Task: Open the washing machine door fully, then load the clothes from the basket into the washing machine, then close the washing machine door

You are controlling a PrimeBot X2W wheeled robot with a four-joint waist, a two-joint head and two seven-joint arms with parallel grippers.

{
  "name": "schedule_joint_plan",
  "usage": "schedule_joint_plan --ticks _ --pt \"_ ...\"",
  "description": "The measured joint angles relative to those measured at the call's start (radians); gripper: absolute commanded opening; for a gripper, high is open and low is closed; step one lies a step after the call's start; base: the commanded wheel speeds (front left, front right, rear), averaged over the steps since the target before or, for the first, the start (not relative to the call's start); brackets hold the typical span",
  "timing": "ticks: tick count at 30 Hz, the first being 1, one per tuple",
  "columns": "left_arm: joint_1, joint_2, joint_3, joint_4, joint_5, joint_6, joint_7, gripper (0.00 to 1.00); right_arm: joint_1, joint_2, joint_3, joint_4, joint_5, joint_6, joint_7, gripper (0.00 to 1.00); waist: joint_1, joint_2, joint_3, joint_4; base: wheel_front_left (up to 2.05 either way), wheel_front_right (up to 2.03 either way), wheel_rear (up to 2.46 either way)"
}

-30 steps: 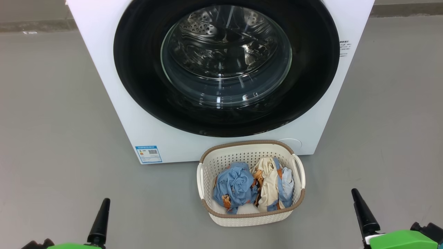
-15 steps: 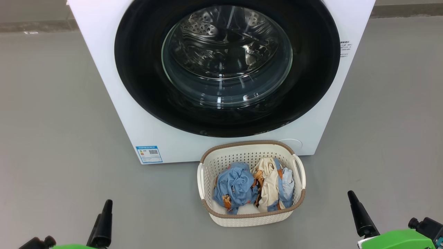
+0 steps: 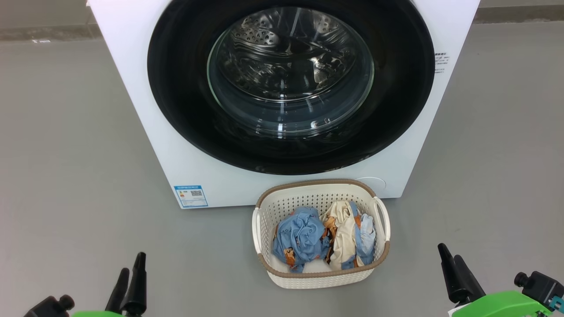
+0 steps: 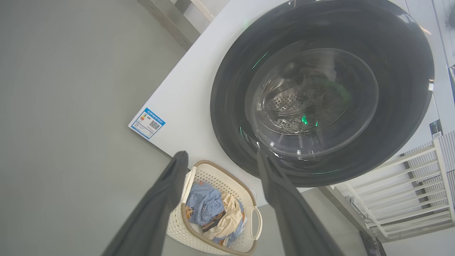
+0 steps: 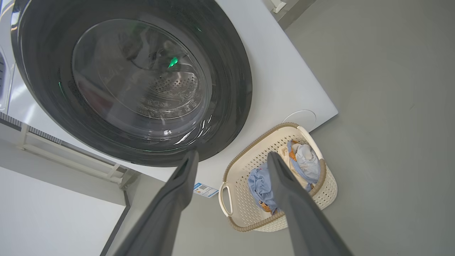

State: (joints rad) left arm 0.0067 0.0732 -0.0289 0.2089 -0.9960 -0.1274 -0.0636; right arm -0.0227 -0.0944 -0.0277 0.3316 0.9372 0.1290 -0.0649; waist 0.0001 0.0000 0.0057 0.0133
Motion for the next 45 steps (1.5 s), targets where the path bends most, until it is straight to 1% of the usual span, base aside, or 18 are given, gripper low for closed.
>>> schedule_joint_plan --ticks 19,21,45 --pt "0.015 0.018 -0.028 -0.040 0.196 0.000 -0.056 1.00 0.000 -0.020 0.020 -0.014 -0.212 0.000 -0.053 1.00 0.0000 0.0000 0.003 0.001 0.00 0.00 0.00" --pt "0.015 0.023 -0.031 -0.046 0.232 0.000 -0.063 1.00 0.000 -0.025 0.022 -0.016 -0.252 0.000 -0.062 1.00 -0.0001 0.0000 0.002 0.000 0.00 0.00 0.00" --pt "0.037 0.044 -0.063 -0.083 0.477 0.000 -0.132 1.00 -0.001 -0.037 0.032 -0.031 -0.506 0.000 -0.132 1.00 -0.0001 0.0000 0.004 -0.002 0.00 0.00 0.00"
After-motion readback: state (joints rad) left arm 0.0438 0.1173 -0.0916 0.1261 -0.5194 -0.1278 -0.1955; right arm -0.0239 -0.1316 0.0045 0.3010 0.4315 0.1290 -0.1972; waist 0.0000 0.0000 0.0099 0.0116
